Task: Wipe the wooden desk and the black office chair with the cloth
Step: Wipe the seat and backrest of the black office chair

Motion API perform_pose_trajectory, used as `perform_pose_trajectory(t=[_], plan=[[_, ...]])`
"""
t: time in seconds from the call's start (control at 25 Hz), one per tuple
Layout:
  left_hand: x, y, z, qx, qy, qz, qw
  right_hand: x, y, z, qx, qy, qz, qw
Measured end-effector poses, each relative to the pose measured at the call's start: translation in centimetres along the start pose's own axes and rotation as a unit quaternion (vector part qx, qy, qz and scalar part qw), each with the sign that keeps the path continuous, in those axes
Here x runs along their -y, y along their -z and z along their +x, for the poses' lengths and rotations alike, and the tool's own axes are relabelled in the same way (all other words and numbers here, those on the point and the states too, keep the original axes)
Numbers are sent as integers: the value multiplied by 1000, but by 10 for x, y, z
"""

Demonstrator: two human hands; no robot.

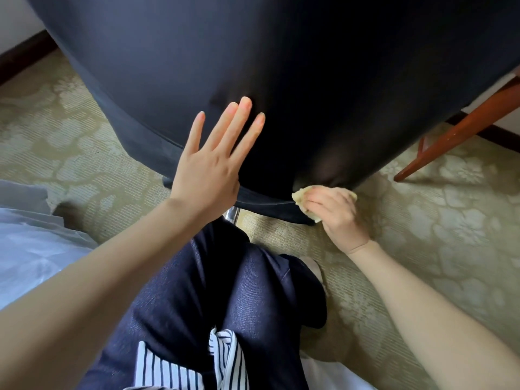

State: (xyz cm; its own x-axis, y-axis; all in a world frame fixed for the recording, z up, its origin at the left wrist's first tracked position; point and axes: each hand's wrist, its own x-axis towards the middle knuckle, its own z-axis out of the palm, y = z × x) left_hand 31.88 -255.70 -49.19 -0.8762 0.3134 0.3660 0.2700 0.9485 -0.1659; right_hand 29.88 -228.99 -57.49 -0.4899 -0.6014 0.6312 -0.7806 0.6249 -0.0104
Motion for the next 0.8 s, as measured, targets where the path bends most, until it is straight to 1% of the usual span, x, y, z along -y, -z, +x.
perform_pose_trajectory(t=[0.16,0.24,0.32,0.44,0.56,0.64,0.8], plan=[[1,1,0,8,-15,8,1000,7,-20,-27,118,-18,-1,993],[0,1,0,13,-17,7,1000,9,-16,-23,133,-15,-3,991],[0,4,1,16,-15,3,1000,9,-7,-4,104,8,0,995],[1,8,1,25,-26,-10,999,10,11,34,35,49,-7,998],[9,17,-4,36,-45,-27,998,19,32,75,-23,89,-20,996],[17,24,-8,40,-47,-34,997,25,43,103,-46,112,-44,992],[49,34,-31,64,14,-52,996,44,53,159,-70,143,-75,984]])
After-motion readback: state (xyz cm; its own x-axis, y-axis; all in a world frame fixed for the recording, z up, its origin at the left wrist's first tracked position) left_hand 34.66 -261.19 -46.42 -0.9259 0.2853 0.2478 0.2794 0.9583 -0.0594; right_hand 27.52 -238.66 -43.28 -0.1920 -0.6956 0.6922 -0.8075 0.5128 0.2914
